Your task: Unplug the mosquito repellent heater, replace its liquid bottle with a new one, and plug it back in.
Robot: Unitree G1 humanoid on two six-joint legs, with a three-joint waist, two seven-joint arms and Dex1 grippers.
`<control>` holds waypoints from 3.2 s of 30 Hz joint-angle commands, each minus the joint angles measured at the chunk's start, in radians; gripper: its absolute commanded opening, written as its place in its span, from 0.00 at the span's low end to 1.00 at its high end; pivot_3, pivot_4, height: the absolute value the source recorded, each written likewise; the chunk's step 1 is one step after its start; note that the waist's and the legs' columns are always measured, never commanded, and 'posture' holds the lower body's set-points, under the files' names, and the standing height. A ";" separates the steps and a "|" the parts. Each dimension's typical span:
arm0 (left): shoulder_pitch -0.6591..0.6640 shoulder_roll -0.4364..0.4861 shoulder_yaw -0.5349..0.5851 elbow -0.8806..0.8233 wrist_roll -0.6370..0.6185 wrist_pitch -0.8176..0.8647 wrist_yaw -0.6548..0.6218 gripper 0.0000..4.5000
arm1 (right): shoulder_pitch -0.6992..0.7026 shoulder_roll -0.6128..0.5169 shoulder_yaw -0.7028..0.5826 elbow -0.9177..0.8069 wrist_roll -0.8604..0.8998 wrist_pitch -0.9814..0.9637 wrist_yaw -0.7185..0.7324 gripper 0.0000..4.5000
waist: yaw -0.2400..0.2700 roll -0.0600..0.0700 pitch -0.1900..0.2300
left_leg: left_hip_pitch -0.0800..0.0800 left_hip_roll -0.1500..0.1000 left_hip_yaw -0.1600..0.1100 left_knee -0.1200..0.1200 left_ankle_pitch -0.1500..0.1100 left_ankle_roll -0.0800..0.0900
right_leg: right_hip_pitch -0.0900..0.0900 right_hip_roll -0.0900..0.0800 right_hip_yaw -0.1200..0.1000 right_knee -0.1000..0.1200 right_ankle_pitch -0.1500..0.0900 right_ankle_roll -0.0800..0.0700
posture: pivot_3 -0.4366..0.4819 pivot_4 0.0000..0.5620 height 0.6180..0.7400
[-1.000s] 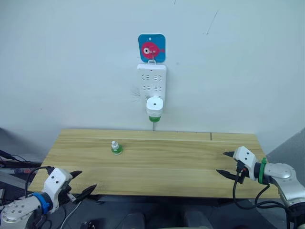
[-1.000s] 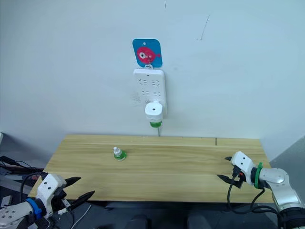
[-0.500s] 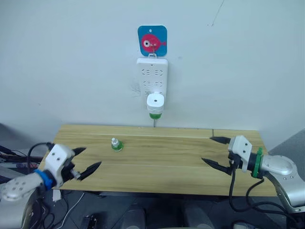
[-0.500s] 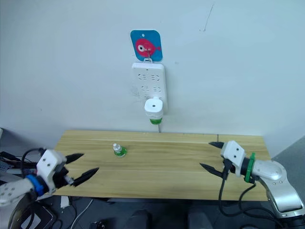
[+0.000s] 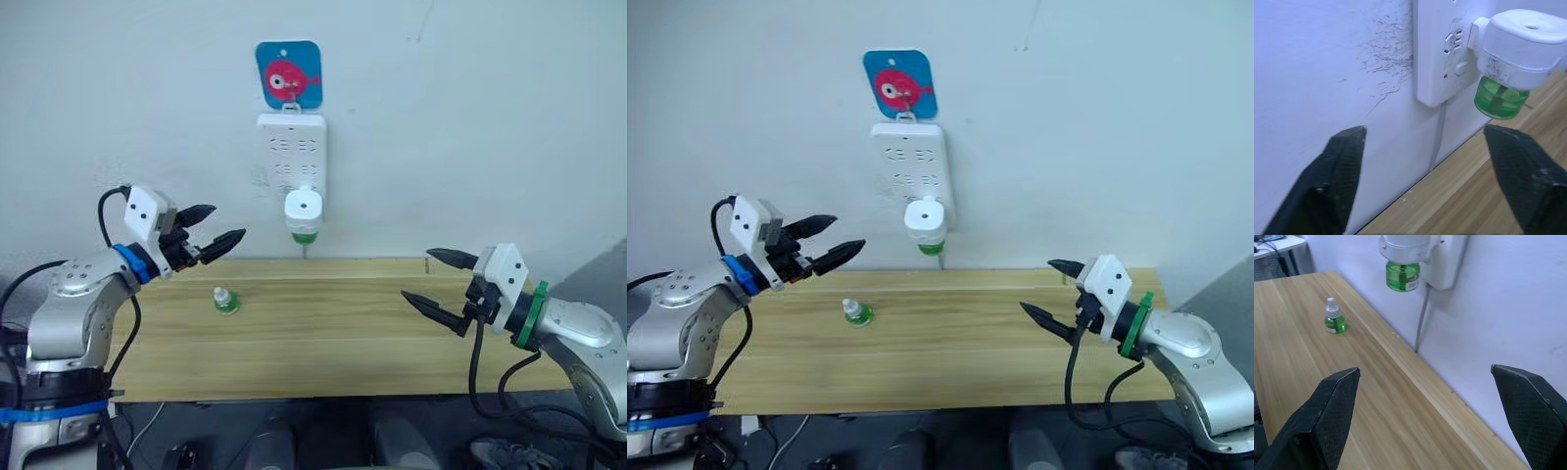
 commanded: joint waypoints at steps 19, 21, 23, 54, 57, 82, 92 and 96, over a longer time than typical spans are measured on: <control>-0.380 -0.132 -0.102 0.405 0.087 -0.185 -0.077 0.81 | -0.097 0.033 0.005 -0.211 0.118 0.166 -0.148 1.00 | -0.012 0.002 0.024 | -0.013 -0.002 -0.010 0.011 0.000 0.001 | -0.004 0.000 -0.008 0.002 0.001 0.001 | 0.24 0.38 0.88; -0.397 -0.136 -0.112 0.416 0.090 -0.189 -0.103 0.81 | -0.097 0.033 0.004 -0.216 0.122 0.171 -0.154 1.00 | -0.009 0.002 0.026 | -0.013 -0.002 -0.011 0.012 0.000 0.001 | -0.004 0.000 -0.009 0.002 0.001 0.002 | 0.24 0.38 0.88; -0.406 -0.138 -0.120 0.421 0.095 -0.196 -0.123 0.81 | -0.096 0.034 0.005 -0.221 0.124 0.175 -0.158 1.00 | -0.008 0.002 0.026 | -0.014 -0.003 -0.012 0.013 0.000 0.001 | -0.003 0.000 -0.009 0.001 0.002 0.003 | 0.23 0.38 0.88; -0.371 -0.193 -0.112 0.305 0.114 -0.175 -0.087 0.81 | -0.098 0.037 0.028 -0.235 0.129 0.189 -0.184 1.00 | -0.024 0.002 0.028 | -0.016 -0.004 -0.016 0.011 0.000 0.001 | -0.004 -0.001 -0.011 0.000 0.002 0.003 | 0.23 0.38 0.88; -0.388 -0.201 -0.122 0.318 0.111 -0.177 -0.104 0.81 | -0.101 0.037 0.029 -0.238 0.134 0.191 -0.189 1.00 | -0.024 0.002 0.029 | -0.016 -0.004 -0.015 0.012 0.000 0.001 | -0.004 -0.001 -0.010 -0.001 0.002 0.003 | 0.23 0.38 0.88; -0.394 -0.181 -0.157 0.225 0.051 -0.071 -0.211 0.29 | -0.439 0.364 0.282 -0.193 0.037 0.452 -0.636 1.00 | -0.039 0.003 0.035 | -0.019 -0.004 -0.015 0.010 0.000 0.001 | -0.008 -0.001 -0.010 -0.001 0.002 0.003 | 0.24 0.39 0.88; -0.385 -0.182 -0.158 0.206 0.048 -0.061 -0.201 0.29 | -0.532 0.507 0.339 -0.066 -0.089 0.446 -0.712 1.00 | -0.045 0.004 0.035 | -0.029 -0.004 -0.017 0.012 0.003 -0.003 | -0.016 -0.002 -0.011 0.002 0.002 0.003 | 0.25 0.39 0.88; -0.382 -0.181 -0.158 0.200 0.046 -0.059 -0.197 0.29 | -0.558 0.520 0.358 -0.013 -0.126 0.411 -0.690 1.00 | -0.045 0.004 0.035 | -0.030 -0.004 -0.018 0.011 0.002 -0.003 | -0.016 -0.002 -0.012 0.001 0.002 0.003 | 0.25 0.38 0.88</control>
